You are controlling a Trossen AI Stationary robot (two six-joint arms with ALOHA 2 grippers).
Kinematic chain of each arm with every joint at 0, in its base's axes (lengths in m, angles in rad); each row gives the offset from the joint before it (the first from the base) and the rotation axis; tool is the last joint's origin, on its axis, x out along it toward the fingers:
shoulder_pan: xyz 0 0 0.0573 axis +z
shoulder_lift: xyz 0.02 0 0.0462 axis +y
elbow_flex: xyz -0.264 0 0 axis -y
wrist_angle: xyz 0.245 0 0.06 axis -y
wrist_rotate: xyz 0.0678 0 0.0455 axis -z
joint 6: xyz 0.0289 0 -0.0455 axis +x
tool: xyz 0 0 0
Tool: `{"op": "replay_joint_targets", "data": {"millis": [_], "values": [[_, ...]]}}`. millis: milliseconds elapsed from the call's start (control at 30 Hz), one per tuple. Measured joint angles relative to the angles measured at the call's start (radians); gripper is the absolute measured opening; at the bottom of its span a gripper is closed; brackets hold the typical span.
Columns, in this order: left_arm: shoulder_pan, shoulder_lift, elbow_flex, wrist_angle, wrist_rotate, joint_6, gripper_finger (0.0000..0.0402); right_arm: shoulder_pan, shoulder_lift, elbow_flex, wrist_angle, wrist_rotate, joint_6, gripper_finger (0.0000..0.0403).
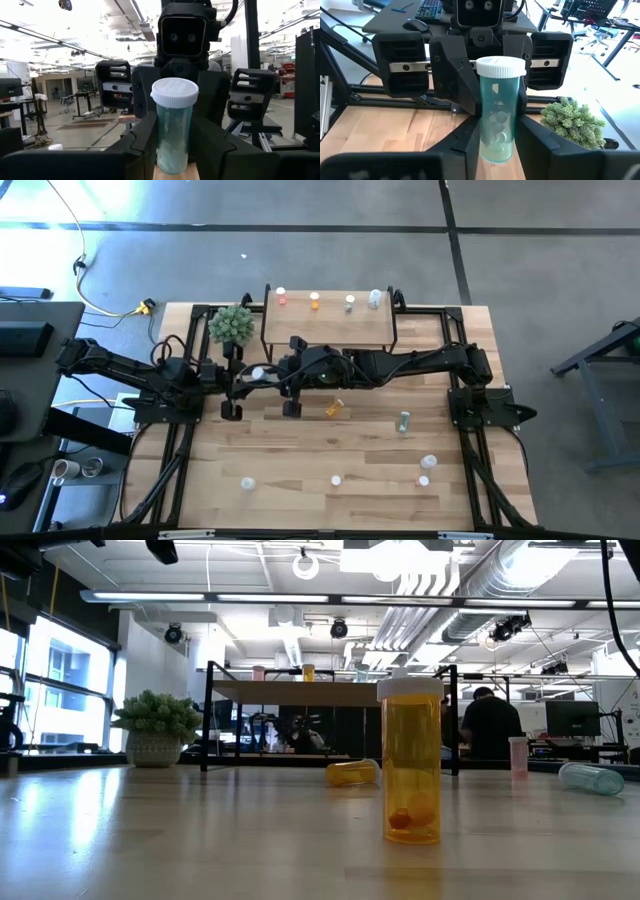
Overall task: Pick and place medicine bottles onto shelf by color
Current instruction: Put the left blue pill bottle on the shelf aligned with the other blue pill bottle
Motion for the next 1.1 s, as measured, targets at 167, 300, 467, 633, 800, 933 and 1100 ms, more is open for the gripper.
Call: {"op": "replay_joint_targets", "data": {"millis": [167, 300, 467, 633, 800, 933, 1100], "values": [[0.0, 0.0, 0.0, -0.007, -0.035, 0.016, 0.0091, 0.0, 0.0, 0.002, -0.029, 0.003, -0.003, 0.0159], [0.001, 0.001, -0.002, -0.021, -0.059, 0.016, 0.0091, -0.009, 0.0, 0.002, -0.087, 0.003, -0.003, 0.0187], [0.001, 0.0, -0.002, -0.059, -0.115, 0.016, 0.0091, -0.03, 0.0, 0.002, -0.195, 0.002, -0.003, 0.0199], [0.001, 0.0, -0.001, -0.115, -0.15, 0.016, 0.0091, -0.058, 0.0, 0.002, -0.315, 0.014, 0.009, 0.02], [0.001, 0.0, -0.001, -0.195, -0.198, -0.011, 0.0091, -0.089, 0.0, 0.002, -0.427, 0.068, 0.012, 0.02], [0.0, 0.022, 0.0, -0.224, -0.221, -0.039, 0.0091, -0.118, -0.002, 0.002, -0.49, 0.087, 0.005, 0.02], [0.004, 0.086, 0.0, -0.225, -0.266, -0.041, 0.0091, -0.147, -0.032, 0.002, -0.539, 0.09, -0.022, 0.02]]}}
